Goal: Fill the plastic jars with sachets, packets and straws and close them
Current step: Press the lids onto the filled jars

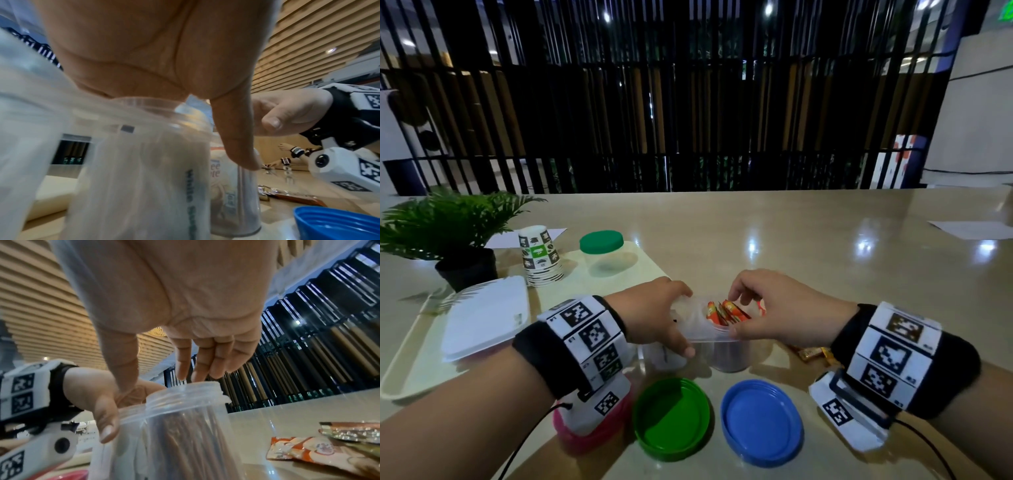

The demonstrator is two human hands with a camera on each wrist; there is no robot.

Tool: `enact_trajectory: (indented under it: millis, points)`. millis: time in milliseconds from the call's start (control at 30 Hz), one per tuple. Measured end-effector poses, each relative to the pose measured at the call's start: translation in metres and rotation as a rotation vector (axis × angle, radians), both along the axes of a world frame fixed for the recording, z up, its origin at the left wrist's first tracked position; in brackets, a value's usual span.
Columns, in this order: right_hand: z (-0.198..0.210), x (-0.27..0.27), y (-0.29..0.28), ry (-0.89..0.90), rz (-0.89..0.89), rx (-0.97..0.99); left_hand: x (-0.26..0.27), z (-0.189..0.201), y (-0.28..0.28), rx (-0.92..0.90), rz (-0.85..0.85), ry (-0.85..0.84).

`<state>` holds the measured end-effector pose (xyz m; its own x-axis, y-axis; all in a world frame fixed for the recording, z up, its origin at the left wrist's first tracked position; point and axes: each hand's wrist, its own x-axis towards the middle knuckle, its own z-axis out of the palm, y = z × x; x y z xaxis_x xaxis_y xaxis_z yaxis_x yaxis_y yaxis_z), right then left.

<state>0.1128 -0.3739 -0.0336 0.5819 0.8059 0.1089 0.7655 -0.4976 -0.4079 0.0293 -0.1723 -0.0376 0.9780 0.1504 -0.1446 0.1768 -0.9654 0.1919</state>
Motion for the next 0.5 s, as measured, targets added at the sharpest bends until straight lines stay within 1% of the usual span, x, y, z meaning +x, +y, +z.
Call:
enact_trajectory:
  millis: [133,200,367,400,433,500]
  points:
    - [-0.002,-0.004,0.010,-0.144,-0.082,-0.246,0.002,-0.002,-0.004,0.000,-0.030,-0.009]
    - [-0.001,-0.006,0.016,-0.225,-0.103,-0.317,0.002,-0.002,-0.004,0.003,-0.033,-0.013]
    - [0.005,-0.013,0.025,-0.325,-0.123,-0.443,0.002,-0.002,-0.003,0.027,-0.050,-0.024]
    - [0.005,-0.013,0.027,-0.319,-0.122,-0.450,0.002,-0.003,-0.002,0.030,-0.053,-0.024]
    - [0.004,-0.012,0.029,-0.277,-0.122,-0.452,0.002,-0.003,-0.002,0.032,-0.056,-0.025]
    - [0.002,-0.007,0.033,-0.122,-0.120,-0.445,0.003,-0.003,-0.001,0.032,-0.064,-0.028]
